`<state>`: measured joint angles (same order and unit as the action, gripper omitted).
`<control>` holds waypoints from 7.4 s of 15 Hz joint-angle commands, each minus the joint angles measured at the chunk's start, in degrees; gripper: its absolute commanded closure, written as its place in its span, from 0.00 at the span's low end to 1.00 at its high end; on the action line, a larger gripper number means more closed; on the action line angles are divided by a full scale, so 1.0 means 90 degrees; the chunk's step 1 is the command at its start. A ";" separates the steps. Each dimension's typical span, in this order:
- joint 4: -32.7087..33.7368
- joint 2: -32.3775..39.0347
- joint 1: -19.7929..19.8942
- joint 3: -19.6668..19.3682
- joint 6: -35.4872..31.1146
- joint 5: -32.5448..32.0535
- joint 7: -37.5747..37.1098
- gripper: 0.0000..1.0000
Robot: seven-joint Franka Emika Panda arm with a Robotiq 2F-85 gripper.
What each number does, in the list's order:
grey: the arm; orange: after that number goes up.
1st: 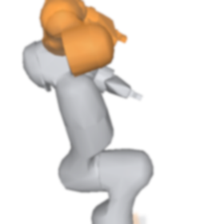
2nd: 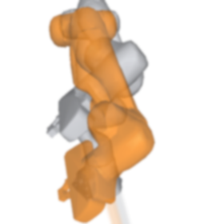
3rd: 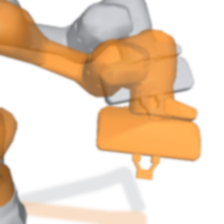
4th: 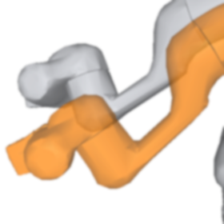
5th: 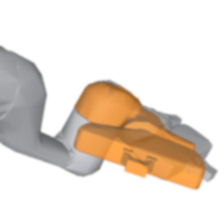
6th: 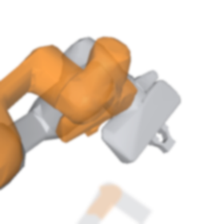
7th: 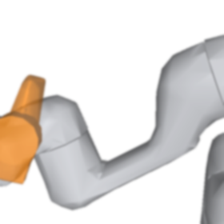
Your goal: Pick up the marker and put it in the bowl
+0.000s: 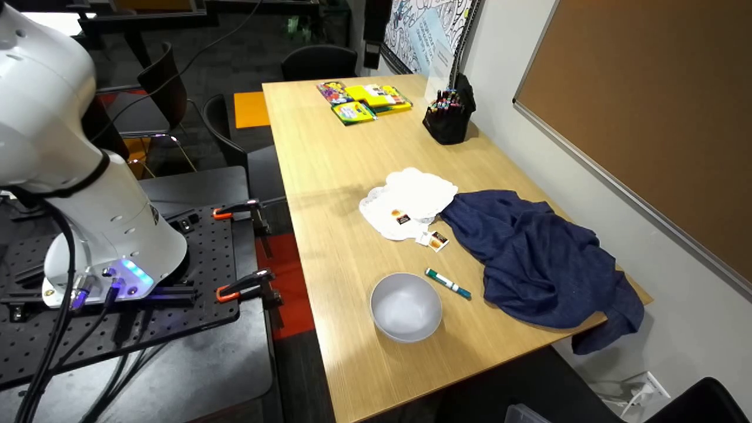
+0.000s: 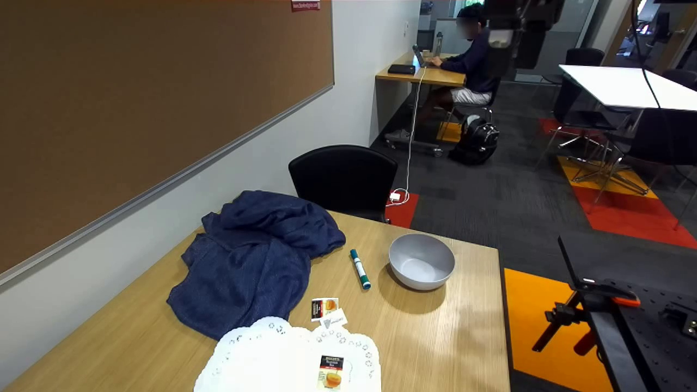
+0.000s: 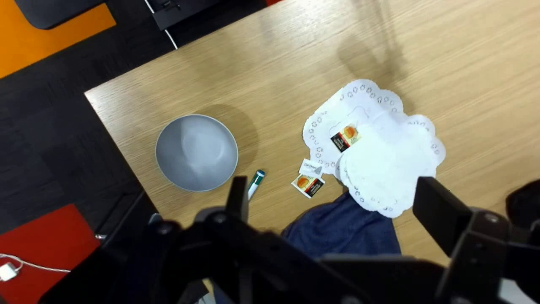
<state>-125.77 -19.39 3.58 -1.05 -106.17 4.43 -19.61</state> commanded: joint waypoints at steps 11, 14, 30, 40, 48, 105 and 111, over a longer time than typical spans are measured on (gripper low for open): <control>-0.0494 0.2065 0.0085 -0.0082 -0.3276 0.0414 -0.1263 0.00; -0.0576 0.2493 0.0075 -0.0175 -0.3779 0.0413 -0.1248 0.00; -0.0456 0.3617 0.0018 -0.0490 -0.4283 0.0719 -0.1066 0.00; 0.1111 0.5591 0.0087 -0.0612 -0.4333 0.0846 -0.0950 0.00; 0.2106 0.6876 0.0300 -0.0571 -0.4886 0.1025 -0.0697 0.00; 0.2540 0.7542 0.0203 -0.0710 -0.5003 0.1986 -0.1109 0.95; 0.1142 0.6299 0.0085 -0.0931 -0.5141 0.2106 -0.1710 0.95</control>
<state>-106.62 44.66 5.79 -7.98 -150.32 21.86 -32.20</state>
